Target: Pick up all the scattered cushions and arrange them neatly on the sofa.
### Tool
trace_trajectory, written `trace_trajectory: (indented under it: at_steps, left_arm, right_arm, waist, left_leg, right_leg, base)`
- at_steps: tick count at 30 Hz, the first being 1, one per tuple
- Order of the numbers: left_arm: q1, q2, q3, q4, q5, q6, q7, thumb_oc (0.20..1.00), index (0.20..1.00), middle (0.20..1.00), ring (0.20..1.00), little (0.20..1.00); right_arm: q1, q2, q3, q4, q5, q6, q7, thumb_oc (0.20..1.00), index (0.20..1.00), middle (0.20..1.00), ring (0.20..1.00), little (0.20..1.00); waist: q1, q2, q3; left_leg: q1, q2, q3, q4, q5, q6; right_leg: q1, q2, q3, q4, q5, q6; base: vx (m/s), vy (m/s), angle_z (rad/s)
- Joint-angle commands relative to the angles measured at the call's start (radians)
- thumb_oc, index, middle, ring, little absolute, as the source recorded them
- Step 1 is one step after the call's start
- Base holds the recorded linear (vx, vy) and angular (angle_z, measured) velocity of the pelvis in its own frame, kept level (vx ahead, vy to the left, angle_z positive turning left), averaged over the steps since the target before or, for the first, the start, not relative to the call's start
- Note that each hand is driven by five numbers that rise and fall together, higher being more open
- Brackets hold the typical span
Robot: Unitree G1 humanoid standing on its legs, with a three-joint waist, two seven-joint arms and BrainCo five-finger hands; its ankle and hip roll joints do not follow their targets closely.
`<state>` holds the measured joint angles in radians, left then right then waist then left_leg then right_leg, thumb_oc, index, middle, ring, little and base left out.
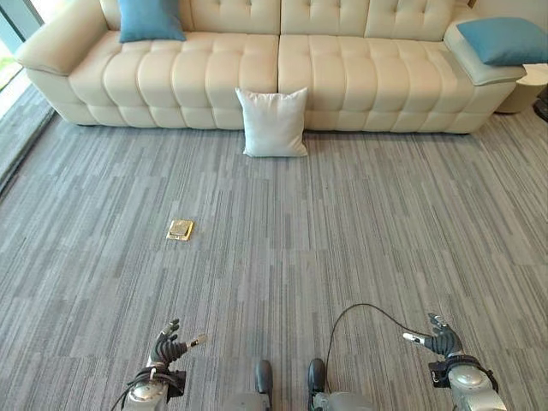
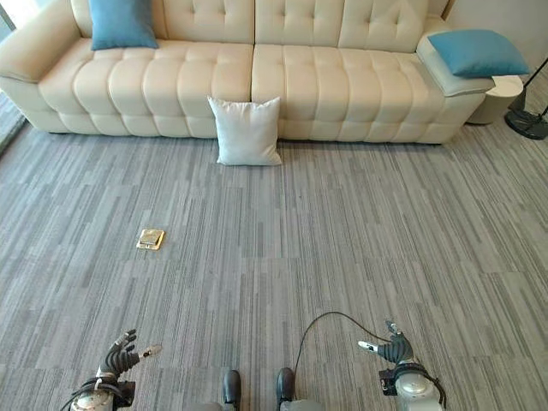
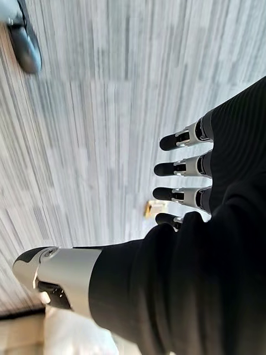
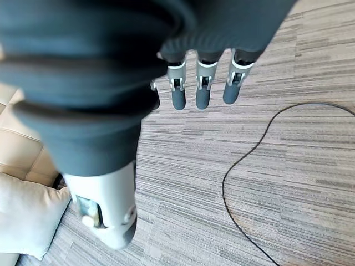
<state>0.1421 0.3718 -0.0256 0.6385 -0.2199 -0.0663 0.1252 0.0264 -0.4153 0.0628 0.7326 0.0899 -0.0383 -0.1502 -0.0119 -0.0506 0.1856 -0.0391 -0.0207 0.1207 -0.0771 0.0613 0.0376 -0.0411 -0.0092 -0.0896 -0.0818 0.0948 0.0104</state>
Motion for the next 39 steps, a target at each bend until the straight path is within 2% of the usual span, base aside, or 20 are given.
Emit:
trace_trajectory:
  at_steps: [1,2,3,4,7,9,12,15,17,19,21,23,25,26,27,29,31,32,35,39]
  left_arm:
    - [-0.039,0.045,0.025,-0.012,-0.031,-0.048,0.032,1.0,1.0,1.0,1.0,1.0]
    - [-0.039,0.046,0.025,-0.012,-0.031,-0.049,0.032,1.0,1.0,1.0,1.0,1.0]
    - [-0.042,0.051,0.028,-0.03,-0.031,-0.045,0.037,1.0,1.0,1.0,1.0,1.0]
    - [-0.042,0.051,0.028,-0.03,-0.031,-0.045,0.037,1.0,1.0,1.0,1.0,1.0]
    - [-0.058,0.049,0.016,-0.017,-0.019,-0.044,0.039,1.0,1.0,1.0,1.0,1.0]
    - [-0.058,0.048,0.016,-0.016,-0.019,-0.044,0.039,1.0,1.0,1.0,1.0,1.0]
    - [-0.063,0.036,0.004,-0.002,-0.027,-0.047,0.042,1.0,1.0,1.0,1.0,1.0]
    - [-0.067,0.024,0.002,0.01,-0.021,-0.044,0.047,1.0,1.0,1.0,1.0,1.0]
    - [-0.069,0.019,-0.002,0.007,-0.012,-0.041,0.048,1.0,1.0,1.0,1.0,1.0]
    - [-0.065,0.017,-0.013,-0.004,-0.004,-0.044,0.039,1.0,1.0,1.0,1.0,1.0]
    - [-0.063,0.0,-0.026,0.001,-0.002,-0.041,0.033,1.0,1.0,1.0,1.0,1.0]
    - [-0.059,-0.001,-0.033,0.005,-0.002,-0.036,0.014,1.0,1.0,1.0,1.0,1.0]
    - [-0.07,-0.002,-0.047,0.022,0.008,-0.034,0.009,1.0,1.0,1.0,1.0,1.0]
    - [-0.07,-0.002,-0.047,0.022,0.008,-0.034,0.009,1.0,1.0,1.0,1.0,1.0]
    - [-0.088,0.0,-0.064,0.034,0.014,-0.035,0.004,1.0,1.0,1.0,1.0,1.0]
    - [-0.103,0.003,-0.079,0.031,0.024,-0.037,-0.002,1.0,1.0,1.0,1.0,1.0]
    - [-0.105,0.008,-0.084,0.028,0.028,-0.036,-0.004,1.0,1.0,1.0,1.0,1.0]
    - [-0.106,0.011,-0.087,0.019,0.032,-0.033,-0.005,1.0,1.0,1.0,1.0,1.0]
    - [-0.102,0.018,-0.08,0.007,0.043,-0.029,0.001,1.0,1.0,1.0,1.0,1.0]
    - [-0.084,0.016,-0.067,0.007,0.041,-0.022,0.004,1.0,1.0,1.0,1.0,1.0]
  right_arm:
    - [-0.046,-0.014,0.008,-0.028,0.03,-0.016,-0.026,1.0,1.0,1.0,1.0,1.0]
    - [-0.047,-0.014,0.008,-0.027,0.03,-0.016,-0.026,1.0,1.0,1.0,1.0,1.0]
    - [-0.053,-0.01,0.013,-0.045,0.028,-0.014,-0.023,1.0,1.0,1.0,1.0,1.0]
    - [-0.054,-0.009,0.012,-0.045,0.028,-0.014,-0.023,1.0,1.0,1.0,1.0,1.0]
    - [-0.062,0.003,0.028,-0.056,0.027,-0.018,-0.018,1.0,1.0,1.0,1.0,1.0]
    - [-0.062,0.002,0.028,-0.056,0.027,-0.018,-0.018,1.0,1.0,1.0,1.0,1.0]
    - [-0.069,-0.01,0.044,-0.067,0.029,-0.022,-0.02,1.0,1.0,1.0,1.0,1.0]
    - [-0.058,-0.02,0.045,-0.079,0.029,-0.02,-0.021,1.0,1.0,1.0,1.0,1.0]
    - [-0.036,-0.028,0.039,-0.093,0.022,-0.015,-0.019,1.0,1.0,1.0,1.0,1.0]
    - [-0.015,-0.033,0.032,-0.105,0.021,-0.016,-0.014,1.0,1.0,1.0,1.0,1.0]
    - [0.012,-0.029,0.015,-0.107,0.031,-0.021,-0.008,1.0,1.0,1.0,1.0,1.0]
    - [0.029,-0.029,-0.004,-0.126,0.043,-0.024,-0.01,1.0,1.0,1.0,1.0,1.0]
    - [0.023,-0.036,-0.004,-0.125,0.05,-0.028,-0.016,1.0,1.0,1.0,1.0,1.0]
    - [0.023,-0.036,-0.004,-0.125,0.05,-0.028,-0.016,1.0,1.0,1.0,1.0,1.0]
    - [0.014,-0.046,-0.004,-0.126,0.059,-0.028,-0.018,1.0,1.0,1.0,1.0,1.0]
    - [0.005,-0.058,-0.013,-0.13,0.064,-0.031,-0.025,1.0,1.0,1.0,1.0,1.0]
    - [0.001,-0.062,-0.015,-0.134,0.065,-0.03,-0.026,1.0,1.0,1.0,1.0,1.0]
    - [-0.003,-0.063,-0.016,-0.135,0.066,-0.03,-0.03,1.0,1.0,1.0,1.0,1.0]
    - [-0.008,-0.059,-0.017,-0.132,0.063,-0.036,-0.041,1.0,1.0,1.0,1.0,1.0]
    - [-0.003,-0.045,-0.02,-0.127,0.044,-0.025,-0.042,1.0,1.0,1.0,1.0,1.0]
  waist:
    - [0.015,-0.031,-0.004]
    - [0.016,-0.032,-0.004]
    - [0.017,-0.032,0.016]
    - [0.017,-0.032,0.014]
    - [0.004,-0.013,0.043]
    - [0.004,-0.013,0.045]
    - [-0.024,-0.004,0.06]
    - [-0.049,-0.006,0.068]
    - [-0.063,0.003,0.068]
    - [-0.069,0.006,0.064]
    - [-0.086,0.02,0.045]
    - [-0.094,0.03,0.04]
    - [-0.098,0.033,0.044]
    - [-0.098,0.033,0.044]
    - [-0.091,0.024,0.053]
    - [-0.076,-0.001,0.061]
    - [-0.068,-0.008,0.068]
    - [-0.058,-0.007,0.071]
    - [-0.031,0.005,0.075]
    - [-0.002,-0.002,0.05]
  left_leg:
    - [-0.053,0.009,0.0,0.211,-0.213,-0.018]
    - [-0.054,0.009,0.001,0.212,-0.214,-0.018]
    - [-0.042,0.0,-0.008,0.224,-0.235,0.002]
    - [-0.046,0.0,-0.007,0.222,-0.232,0.001]
    - [0.01,-0.006,-0.028,0.214,-0.258,0.023]
    - [0.012,-0.006,-0.028,0.212,-0.258,0.023]
    - [0.116,-0.018,-0.051,0.156,-0.276,0.015]
    - [0.192,-0.034,-0.086,0.13,-0.298,0.0]
    - [0.239,-0.028,-0.106,0.119,-0.304,-0.017]
    - [0.257,-0.027,-0.124,0.125,-0.307,-0.028]
    - [0.223,0.007,-0.129,0.245,-0.213,-0.101]
    - [0.16,0.062,-0.09,0.394,-0.136,-0.134]
    - [0.099,0.103,-0.05,0.524,-0.066,-0.13]
    - [0.099,0.103,-0.05,0.524,-0.066,-0.13]
    - [0.029,0.116,-0.005,0.554,-0.087,-0.097]
    - [-0.097,0.112,0.044,0.501,-0.148,-0.072]
    - [-0.148,0.108,0.054,0.454,-0.16,-0.07]
    - [-0.189,0.112,0.056,0.386,-0.139,-0.077]
    - [-0.254,0.111,0.035,0.185,-0.008,-0.115]
    - [-0.327,0.118,0.044,0.065,0.048,-0.128]
  right_leg:
    - [-0.029,-0.08,0.042,0.205,-0.165,0.133]
    - [-0.031,-0.081,0.043,0.209,-0.166,0.134]
    - [-0.072,-0.087,0.056,0.316,-0.153,0.15]
    - [-0.076,-0.087,0.057,0.315,-0.15,0.15]
    - [-0.187,-0.067,0.062,0.495,-0.12,0.148]
    - [-0.186,-0.068,0.062,0.497,-0.122,0.148]
    - [-0.262,-0.047,-0.004,0.35,-0.111,0.131]
    - [-0.327,-0.034,-0.038,0.206,-0.059,0.148]
    - [-0.35,-0.032,-0.077,0.176,-0.042,0.153]
    - [-0.326,-0.039,-0.078,0.168,-0.043,0.145]
    - [-0.297,-0.036,-0.078,0.209,-0.037,0.099]
    - [-0.259,-0.032,-0.092,0.219,-0.083,0.062]
    - [-0.221,-0.018,-0.09,0.224,-0.126,0.027]
    - [-0.221,-0.018,-0.09,0.224,-0.126,0.027]
    - [-0.174,-0.02,-0.071,0.221,-0.154,0.016]
    - [-0.109,-0.042,-0.054,0.2,-0.179,0.026]
    - [-0.079,-0.047,-0.048,0.188,-0.189,0.031]
    - [-0.048,-0.044,-0.04,0.178,-0.199,0.031]
    - [0.032,-0.016,-0.016,0.157,-0.238,0.035]
    - [0.141,-0.016,0.035,0.144,-0.289,0.053]
  base:
    - [0.1,0.176,-0.3]
    - [0.13,0.213,-0.31]
    - [0.06,0.097,-0.27]
    - [0.1,0.15,-0.29]
    - [0.15,0.14,-0.04]
    - [0.18,0.055,0.06]
    - [0.39,0.012,0.01]
    - [0.42,-0.032,0.16]
    - [0.47,-0.085,0.37]
    - [0.33,-0.122,0.69]
    - [0.41,-0.293,0.99]
    - [0.34,-0.247,1.14]
    - [0.24,-0.132,0.25]
    - [0.31,-0.125,-0.3]
    - [0.34,-0.113,-0.13]
    - [0.42,-0.106,-0.03]
    - [0.28,-0.031,-0.19]
    - [0.36,0.001,-0.15]
    - [0.41,0.035,-0.13]
    - [0.53,0.131,-0.09]
